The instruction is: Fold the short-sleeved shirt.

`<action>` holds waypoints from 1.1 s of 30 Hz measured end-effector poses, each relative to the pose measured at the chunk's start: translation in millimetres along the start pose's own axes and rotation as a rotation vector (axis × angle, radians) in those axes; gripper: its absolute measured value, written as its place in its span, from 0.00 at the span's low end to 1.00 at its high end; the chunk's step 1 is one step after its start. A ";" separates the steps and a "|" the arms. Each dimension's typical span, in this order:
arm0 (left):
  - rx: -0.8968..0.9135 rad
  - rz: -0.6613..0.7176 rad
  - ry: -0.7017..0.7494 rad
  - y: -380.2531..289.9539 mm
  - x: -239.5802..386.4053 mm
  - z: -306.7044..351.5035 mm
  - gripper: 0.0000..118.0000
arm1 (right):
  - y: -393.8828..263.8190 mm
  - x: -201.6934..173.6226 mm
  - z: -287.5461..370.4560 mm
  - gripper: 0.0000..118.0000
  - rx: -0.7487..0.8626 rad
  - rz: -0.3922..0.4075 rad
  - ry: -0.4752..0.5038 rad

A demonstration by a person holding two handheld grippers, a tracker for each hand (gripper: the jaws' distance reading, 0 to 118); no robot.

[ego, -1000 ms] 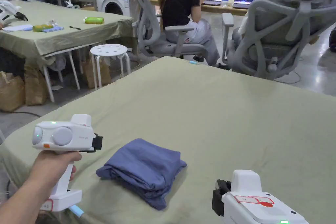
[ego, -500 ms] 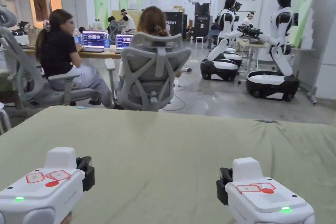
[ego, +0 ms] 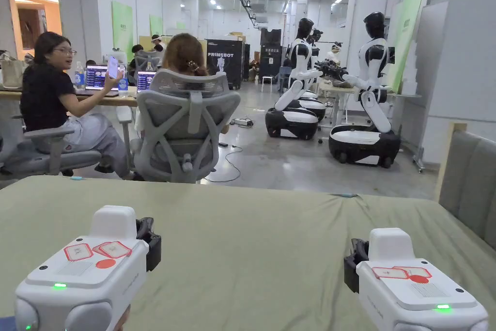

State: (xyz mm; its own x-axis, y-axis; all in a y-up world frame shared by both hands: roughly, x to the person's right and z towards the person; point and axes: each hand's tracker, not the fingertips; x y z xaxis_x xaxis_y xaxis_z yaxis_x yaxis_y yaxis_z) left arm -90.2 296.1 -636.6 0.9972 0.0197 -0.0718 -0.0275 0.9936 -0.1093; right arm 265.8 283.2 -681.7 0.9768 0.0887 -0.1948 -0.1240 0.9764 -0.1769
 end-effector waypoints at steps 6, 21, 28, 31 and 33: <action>0.017 -0.036 0.005 3.1 0.0 4.9 0.21 | -0.7 -3.2 7.7 0.07 0.032 -0.013 -0.004; 0.062 -0.109 -0.009 6.4 12.1 9.5 1.00 | -1.0 -17.7 4.0 1.00 0.026 0.010 0.011; 0.056 -0.096 -0.008 3.6 13.1 10.5 1.00 | -2.8 -20.0 7.4 1.00 0.027 -0.035 0.020; 0.056 -0.100 -0.006 2.3 13.2 11.9 1.00 | -3.1 -21.1 6.2 1.00 0.008 -0.063 0.038; 0.058 -0.103 -0.001 2.5 12.9 12.5 1.00 | -1.6 -22.3 5.5 1.00 0.003 -0.088 0.041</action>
State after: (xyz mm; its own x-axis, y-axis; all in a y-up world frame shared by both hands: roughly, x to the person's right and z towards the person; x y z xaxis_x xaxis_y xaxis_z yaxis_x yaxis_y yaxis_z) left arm -76.6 300.2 -625.4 0.9947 -0.0825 -0.0617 0.0789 0.9952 -0.0585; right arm 245.2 280.8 -671.8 0.9760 -0.0056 -0.2176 -0.0373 0.9806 -0.1924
